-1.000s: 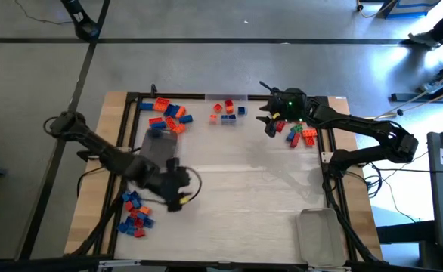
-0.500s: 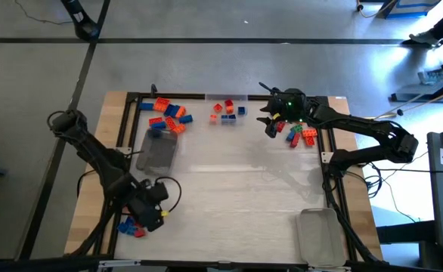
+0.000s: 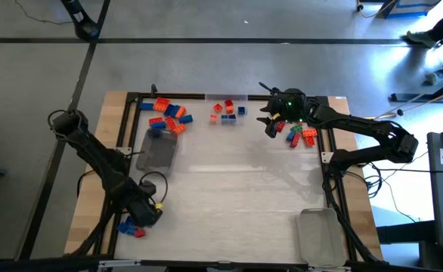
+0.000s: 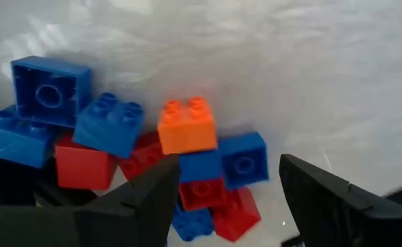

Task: Sort blocks by size
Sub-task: Put the orange 4 stud game piece into the transparent bin

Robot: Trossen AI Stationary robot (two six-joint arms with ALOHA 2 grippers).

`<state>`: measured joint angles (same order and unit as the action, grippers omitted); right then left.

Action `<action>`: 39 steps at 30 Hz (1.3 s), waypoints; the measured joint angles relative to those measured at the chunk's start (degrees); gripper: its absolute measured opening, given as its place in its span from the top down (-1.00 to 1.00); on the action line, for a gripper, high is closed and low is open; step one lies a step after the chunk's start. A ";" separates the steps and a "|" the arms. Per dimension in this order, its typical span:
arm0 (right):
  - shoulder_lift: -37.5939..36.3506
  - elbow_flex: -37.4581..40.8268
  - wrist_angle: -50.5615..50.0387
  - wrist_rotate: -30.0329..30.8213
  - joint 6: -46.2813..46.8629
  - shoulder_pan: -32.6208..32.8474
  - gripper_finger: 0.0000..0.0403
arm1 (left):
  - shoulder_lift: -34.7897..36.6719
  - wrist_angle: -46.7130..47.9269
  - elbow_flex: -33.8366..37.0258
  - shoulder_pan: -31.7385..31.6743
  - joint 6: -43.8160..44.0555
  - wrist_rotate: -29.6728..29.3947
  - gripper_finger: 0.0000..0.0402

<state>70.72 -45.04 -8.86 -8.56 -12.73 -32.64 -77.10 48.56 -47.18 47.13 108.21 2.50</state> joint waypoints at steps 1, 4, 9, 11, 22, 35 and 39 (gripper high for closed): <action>0.00 0.00 0.00 0.00 0.00 0.00 0.04 | 0.00 0.02 0.50 0.00 1.00 0.00 -0.18; 0.00 0.00 0.02 0.00 0.05 0.00 0.04 | 0.00 -0.13 1.75 0.00 2.48 0.44 -0.18; 0.00 0.00 -0.02 0.00 0.26 0.00 0.04 | 0.00 -1.39 3.48 -0.02 2.71 0.48 -0.18; 0.00 0.00 -0.01 0.02 0.28 0.00 0.04 | 0.00 -3.78 4.28 -0.02 2.75 0.48 -0.18; 0.00 0.00 -0.01 0.00 0.43 0.00 0.04 | -0.81 -7.72 7.96 -0.09 2.42 0.37 -0.18; 0.00 0.00 0.00 0.00 0.44 0.00 0.04 | -1.01 -8.87 8.65 -0.42 -0.64 0.31 0.27; 0.00 0.00 0.00 0.00 0.44 0.00 0.04 | -1.01 -8.83 8.61 -0.42 -1.67 0.36 0.38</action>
<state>70.72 -45.04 -8.86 -8.56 -12.29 -32.64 -78.11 39.72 -38.57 46.72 106.53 2.86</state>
